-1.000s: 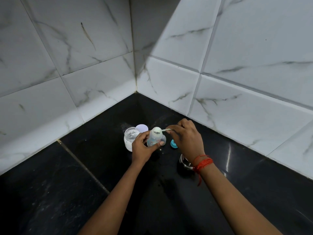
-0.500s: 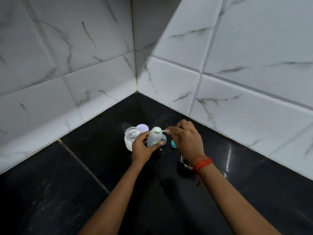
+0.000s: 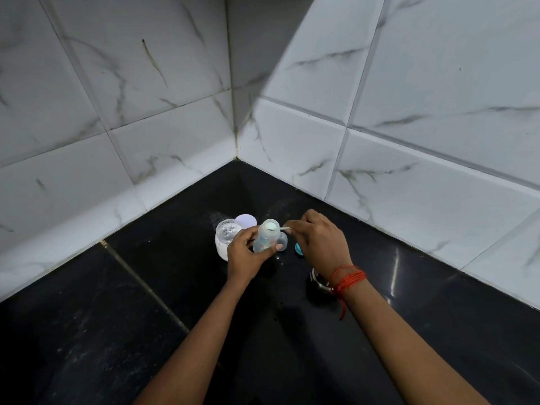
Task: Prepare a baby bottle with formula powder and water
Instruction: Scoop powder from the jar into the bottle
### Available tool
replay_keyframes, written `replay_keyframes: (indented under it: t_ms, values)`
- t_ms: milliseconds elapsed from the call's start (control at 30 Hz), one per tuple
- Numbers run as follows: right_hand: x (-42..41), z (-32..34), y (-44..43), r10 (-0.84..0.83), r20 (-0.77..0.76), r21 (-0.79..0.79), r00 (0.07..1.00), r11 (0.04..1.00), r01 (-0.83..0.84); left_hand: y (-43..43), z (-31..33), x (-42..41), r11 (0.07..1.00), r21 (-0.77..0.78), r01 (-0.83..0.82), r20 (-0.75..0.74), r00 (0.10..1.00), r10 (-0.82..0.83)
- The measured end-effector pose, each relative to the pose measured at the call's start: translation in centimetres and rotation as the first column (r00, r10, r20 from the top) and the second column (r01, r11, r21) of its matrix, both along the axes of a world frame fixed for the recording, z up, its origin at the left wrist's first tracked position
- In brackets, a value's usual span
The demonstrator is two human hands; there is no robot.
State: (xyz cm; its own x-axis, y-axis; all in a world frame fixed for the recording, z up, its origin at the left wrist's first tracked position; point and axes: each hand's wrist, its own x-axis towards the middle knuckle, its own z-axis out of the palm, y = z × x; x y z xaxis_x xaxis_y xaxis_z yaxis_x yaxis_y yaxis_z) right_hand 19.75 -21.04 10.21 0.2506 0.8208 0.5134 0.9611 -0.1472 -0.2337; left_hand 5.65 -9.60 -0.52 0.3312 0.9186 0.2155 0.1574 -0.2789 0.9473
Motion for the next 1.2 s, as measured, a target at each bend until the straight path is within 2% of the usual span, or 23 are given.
replay_keyframes:
  t_ms: [100, 200, 300, 400, 533, 633, 733, 833, 933, 1000, 1067, 1133, 1200]
  values:
    - [0.0, 0.0, 0.0, -0.007, -0.030, 0.027, 1.000, 1.000, 0.008, 0.0, 0.1, 0.1, 1.000, 0.000, 0.001, 0.008, 1.000, -0.001]
    - [0.1, -0.1, -0.1, 0.007, -0.075, -0.059, 0.997, 0.998, -0.011, 0.0, -0.2, 0.1, 1.000, 0.003, 0.000, -0.010, 1.000, 0.000]
    - [0.3, -0.1, -0.1, -0.009, -0.090, -0.021, 0.996, 1.000, 0.007, 0.0, -0.5, 0.1, 1.000, 0.004, -0.012, -0.027, 1.000, 0.012]
    - [0.2, -0.2, -0.1, -0.006, -0.086, -0.068, 0.996, 0.998, 0.000, -0.2, -0.6, 0.1, 1.000, 0.002, -0.007, -0.026, 1.000, 0.008]
    - [0.4, -0.4, -0.4, -0.023, -0.121, -0.019, 0.992, 1.000, 0.021, -0.6, -1.2, 0.2, 1.000, -0.009, 0.002, -0.016, 1.000, -0.002]
    - [0.6, -0.5, -0.4, -0.002, -0.093, -0.102, 0.996, 0.995, -0.008, -0.6, -1.3, 0.4, 1.000, -0.003, 0.008, -0.023, 1.000, -0.008]
    - [0.7, -0.5, -0.2, -0.019, -0.101, -0.037, 0.995, 0.999, 0.015, -0.3, -1.4, 0.3, 1.000, -0.010, 0.001, -0.014, 1.000, -0.001]
    - [0.5, -0.7, 0.1, 0.004, -0.066, -0.124, 0.998, 0.992, -0.012, -0.2, -1.5, 0.2, 1.000, 0.002, -0.004, -0.032, 0.999, 0.005]
    - [0.6, -1.1, 0.2, -0.002, -0.056, -0.068, 0.998, 0.998, -0.002, -0.3, -1.8, 0.1, 1.000, -0.010, -0.006, -0.029, 1.000, 0.006]
    - [0.7, -1.3, 0.4, 0.009, -0.058, -0.134, 0.998, 0.991, -0.017, -0.3, -2.0, 0.0, 1.000, -0.023, -0.006, -0.042, 0.999, 0.005]
    - [0.8, -1.6, 0.6, -0.006, -0.129, -0.170, 0.992, 0.985, -0.016, -0.4, -2.7, -0.1, 0.999, -0.036, -0.007, -0.056, 0.998, 0.005]
    - [0.9, -1.9, 0.7, -0.046, -0.315, -0.098, 0.948, 0.995, 0.016, -0.5, -3.4, -0.3, 0.998, -0.061, -0.013, -0.057, 0.998, 0.009]
    - [1.0, -2.2, 1.2, -0.045, -0.594, 0.024, 0.803, 0.997, 0.073, -0.6, -4.1, -0.4, 0.995, -0.097, -0.015, -0.038, 0.999, 0.012]
